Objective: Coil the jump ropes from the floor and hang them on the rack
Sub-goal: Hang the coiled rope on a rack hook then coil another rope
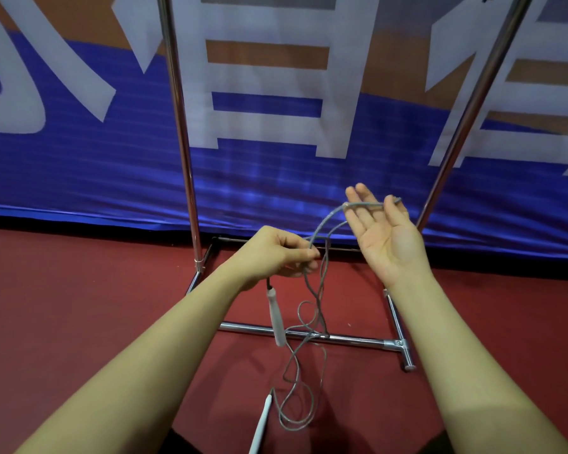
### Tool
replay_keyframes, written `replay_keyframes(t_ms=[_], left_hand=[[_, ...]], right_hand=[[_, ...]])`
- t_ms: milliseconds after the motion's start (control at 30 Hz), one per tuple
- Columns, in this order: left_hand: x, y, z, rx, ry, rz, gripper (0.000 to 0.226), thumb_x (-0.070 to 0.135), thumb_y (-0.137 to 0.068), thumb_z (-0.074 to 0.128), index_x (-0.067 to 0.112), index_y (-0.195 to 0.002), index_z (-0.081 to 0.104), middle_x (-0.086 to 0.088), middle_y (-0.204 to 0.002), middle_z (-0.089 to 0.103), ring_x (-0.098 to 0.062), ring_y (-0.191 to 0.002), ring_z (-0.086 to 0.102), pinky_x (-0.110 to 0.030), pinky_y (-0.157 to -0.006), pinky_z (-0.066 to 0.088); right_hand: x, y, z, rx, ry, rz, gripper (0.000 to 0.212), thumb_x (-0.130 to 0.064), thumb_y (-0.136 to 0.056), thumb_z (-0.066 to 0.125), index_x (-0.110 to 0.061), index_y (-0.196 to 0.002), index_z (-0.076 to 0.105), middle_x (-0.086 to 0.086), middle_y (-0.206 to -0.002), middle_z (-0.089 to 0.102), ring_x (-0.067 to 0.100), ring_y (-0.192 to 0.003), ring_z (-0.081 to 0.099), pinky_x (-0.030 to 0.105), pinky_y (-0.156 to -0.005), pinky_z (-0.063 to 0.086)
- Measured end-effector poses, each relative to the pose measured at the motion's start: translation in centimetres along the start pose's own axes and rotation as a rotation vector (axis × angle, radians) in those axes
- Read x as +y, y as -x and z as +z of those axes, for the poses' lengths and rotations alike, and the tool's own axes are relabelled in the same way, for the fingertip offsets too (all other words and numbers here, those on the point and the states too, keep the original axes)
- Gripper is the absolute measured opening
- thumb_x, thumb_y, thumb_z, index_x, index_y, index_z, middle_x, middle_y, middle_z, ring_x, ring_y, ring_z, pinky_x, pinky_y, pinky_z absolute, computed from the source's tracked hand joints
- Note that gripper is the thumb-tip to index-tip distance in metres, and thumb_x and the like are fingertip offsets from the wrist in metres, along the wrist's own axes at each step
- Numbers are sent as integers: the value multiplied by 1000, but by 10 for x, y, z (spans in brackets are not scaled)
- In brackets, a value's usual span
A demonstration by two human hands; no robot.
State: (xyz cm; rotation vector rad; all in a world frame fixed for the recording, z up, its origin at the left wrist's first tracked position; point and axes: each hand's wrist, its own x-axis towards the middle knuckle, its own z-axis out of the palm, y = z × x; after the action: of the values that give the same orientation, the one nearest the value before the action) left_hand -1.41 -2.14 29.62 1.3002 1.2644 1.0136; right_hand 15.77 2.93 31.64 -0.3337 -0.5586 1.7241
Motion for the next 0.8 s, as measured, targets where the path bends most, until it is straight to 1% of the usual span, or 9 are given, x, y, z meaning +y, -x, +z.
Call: replay_keyframes(t_ms=[67, 167, 300, 400, 533, 567, 633, 667, 800], left_hand=[[4, -2, -4, 74, 165, 0, 8, 8, -89, 62, 9, -85, 69, -4, -72, 72, -13, -71, 69, -26, -74, 56], [12, -4, -14, 171, 403, 16, 8, 7, -90, 59, 7, -88, 67, -7, -72, 72, -14, -68, 71, -22, -67, 58], [20, -2, -22, 230, 521, 36, 8, 6, -92, 56, 5, -90, 65, -7, -73, 73, -14, -69, 72, -19, -62, 57], [22, -1, -25, 270, 584, 41, 8, 5, -91, 57, 4, -90, 64, -8, -74, 73, -16, -69, 72, -20, -64, 58], [21, 1, -31, 312, 626, 61, 8, 4, -92, 56, 2, -93, 64, -10, -76, 73, -18, -72, 72, -22, -63, 59], [21, 1, -33, 332, 628, 68, 8, 4, -92, 57, 2, -93, 64, -10, -77, 72, -18, -72, 72, -22, -62, 58], [18, 1, -35, 364, 614, 73, 8, 5, -92, 57, 2, -93, 64, -12, -80, 71, -17, -71, 72, -22, -60, 58], [17, 1, -36, 363, 593, 70, 9, 8, -93, 57, 2, -94, 64, -13, -82, 70, -16, -71, 72, -22, -60, 58], [14, 0, -37, 255, 493, -37, 34, 32, -96, 51, 0, -97, 62, -16, -86, 70, -19, -74, 72, -28, -63, 60]], right_hand=[[1, -1, -5, 33, 132, 89, 14, -23, -99, 41, -11, -96, 49, 14, -97, 72, 26, -94, 70, 39, -78, 59], [7, 2, -11, 24, 436, 169, 17, -20, -100, 41, -11, -94, 54, 13, -96, 71, 25, -95, 67, 38, -88, 54], [26, 9, -11, -117, 860, 309, 19, -18, -99, 41, -16, -101, 60, 4, -105, 68, 15, -101, 62, 35, -103, 37], [42, 16, -8, -243, 1055, 395, 21, -19, -99, 42, -21, -112, 58, -4, -110, 65, 6, -101, 61, 33, -97, 32], [48, 18, -1, -332, 1092, 339, 18, -6, -96, 47, -14, -106, 60, -5, -90, 63, -9, -75, 59, 8, -68, 40], [47, 18, -1, -348, 1098, 352, 16, -6, -95, 48, -15, -101, 60, -4, -88, 65, -4, -77, 61, 10, -72, 43], [44, 19, -2, -359, 1064, 401, 17, -8, -97, 47, -17, -94, 61, 0, -82, 70, 10, -79, 67, 31, -85, 50], [43, 19, -1, -352, 1024, 408, 18, -7, -97, 45, -16, -93, 60, 1, -78, 70, 15, -77, 69, 39, -86, 52], [34, 18, 7, -251, 829, 260, 19, -4, -98, 41, -12, -93, 58, 5, -71, 69, 19, -68, 70, 37, -68, 58]])
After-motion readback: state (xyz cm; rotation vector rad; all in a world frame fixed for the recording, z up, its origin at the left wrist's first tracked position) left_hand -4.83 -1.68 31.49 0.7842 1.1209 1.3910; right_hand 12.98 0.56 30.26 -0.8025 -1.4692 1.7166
